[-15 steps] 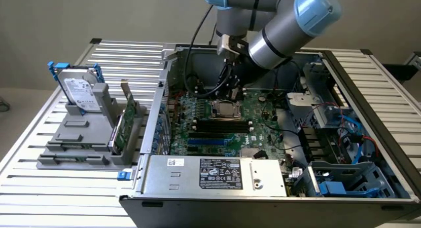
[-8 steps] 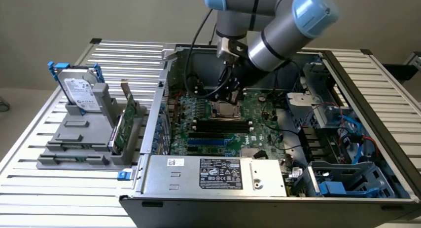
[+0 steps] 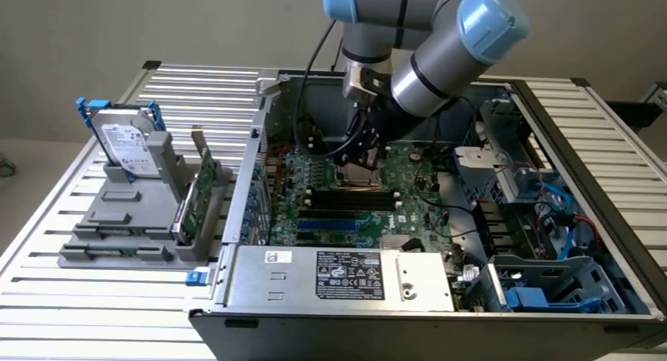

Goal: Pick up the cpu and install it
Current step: 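Close the cpu cover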

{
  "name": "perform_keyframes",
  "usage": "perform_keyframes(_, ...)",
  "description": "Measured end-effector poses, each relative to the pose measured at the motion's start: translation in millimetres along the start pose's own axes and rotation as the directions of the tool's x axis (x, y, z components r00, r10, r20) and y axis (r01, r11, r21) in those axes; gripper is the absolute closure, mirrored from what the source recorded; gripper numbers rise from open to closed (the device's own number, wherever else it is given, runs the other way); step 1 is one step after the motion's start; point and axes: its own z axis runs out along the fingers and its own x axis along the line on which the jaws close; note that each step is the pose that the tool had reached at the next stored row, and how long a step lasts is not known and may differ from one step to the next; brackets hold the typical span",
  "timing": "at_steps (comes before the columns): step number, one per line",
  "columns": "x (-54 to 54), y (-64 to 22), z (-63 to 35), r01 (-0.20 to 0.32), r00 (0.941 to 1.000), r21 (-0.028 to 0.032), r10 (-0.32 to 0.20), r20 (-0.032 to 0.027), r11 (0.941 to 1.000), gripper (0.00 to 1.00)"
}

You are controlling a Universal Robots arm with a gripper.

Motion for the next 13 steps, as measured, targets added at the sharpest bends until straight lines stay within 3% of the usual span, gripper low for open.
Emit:
perform_keyframes(7,-3.4,-5.9,11.1,0.005,1.0,0.0114,-0.005,-0.0051,0.9999,0.89)
perform_keyframes(13,-3.5,-10.1,19.0,0.003,0.9999,0.0126,-0.003,-0.0103,0.9999,0.89)
